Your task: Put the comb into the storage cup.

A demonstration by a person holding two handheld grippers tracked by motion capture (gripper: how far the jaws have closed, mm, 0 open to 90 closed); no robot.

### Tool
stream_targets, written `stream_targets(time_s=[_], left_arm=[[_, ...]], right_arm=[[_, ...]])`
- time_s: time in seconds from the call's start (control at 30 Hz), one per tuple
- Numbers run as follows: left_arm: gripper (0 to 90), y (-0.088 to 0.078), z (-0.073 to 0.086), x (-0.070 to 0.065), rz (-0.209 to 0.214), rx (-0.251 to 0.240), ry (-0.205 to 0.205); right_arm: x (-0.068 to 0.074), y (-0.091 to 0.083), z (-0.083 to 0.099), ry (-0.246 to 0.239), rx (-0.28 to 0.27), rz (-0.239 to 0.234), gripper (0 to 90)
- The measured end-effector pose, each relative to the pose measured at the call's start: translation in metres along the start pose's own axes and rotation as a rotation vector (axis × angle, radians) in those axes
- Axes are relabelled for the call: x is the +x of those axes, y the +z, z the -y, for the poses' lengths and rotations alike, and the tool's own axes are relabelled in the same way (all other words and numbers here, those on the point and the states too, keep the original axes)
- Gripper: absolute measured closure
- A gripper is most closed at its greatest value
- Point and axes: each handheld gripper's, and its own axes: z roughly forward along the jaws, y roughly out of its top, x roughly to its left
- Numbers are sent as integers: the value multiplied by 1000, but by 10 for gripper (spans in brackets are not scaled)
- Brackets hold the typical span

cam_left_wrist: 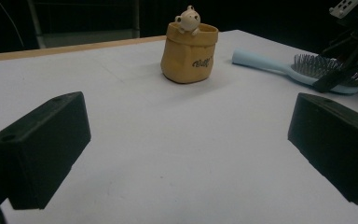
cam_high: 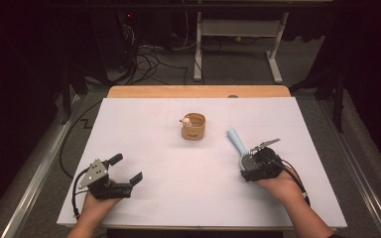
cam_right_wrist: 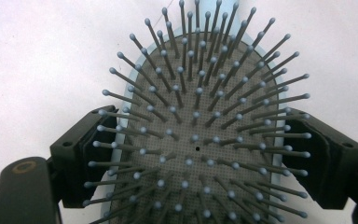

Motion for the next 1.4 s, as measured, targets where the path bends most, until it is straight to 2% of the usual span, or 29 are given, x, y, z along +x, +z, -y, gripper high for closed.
stream_targets(time_s=[0.23,0.6,1.4], left_arm=[[0,0,0,0,1,0,0],[0,-1,0,1,-1,-10,-13],[0,-2,0,0,-2,-15,-1]], right_arm=[[0,0,-2,2,13,-3,166],[-1,2,-10,-13,79,-4,157],[-1,-1,-9,26,53,4,208]])
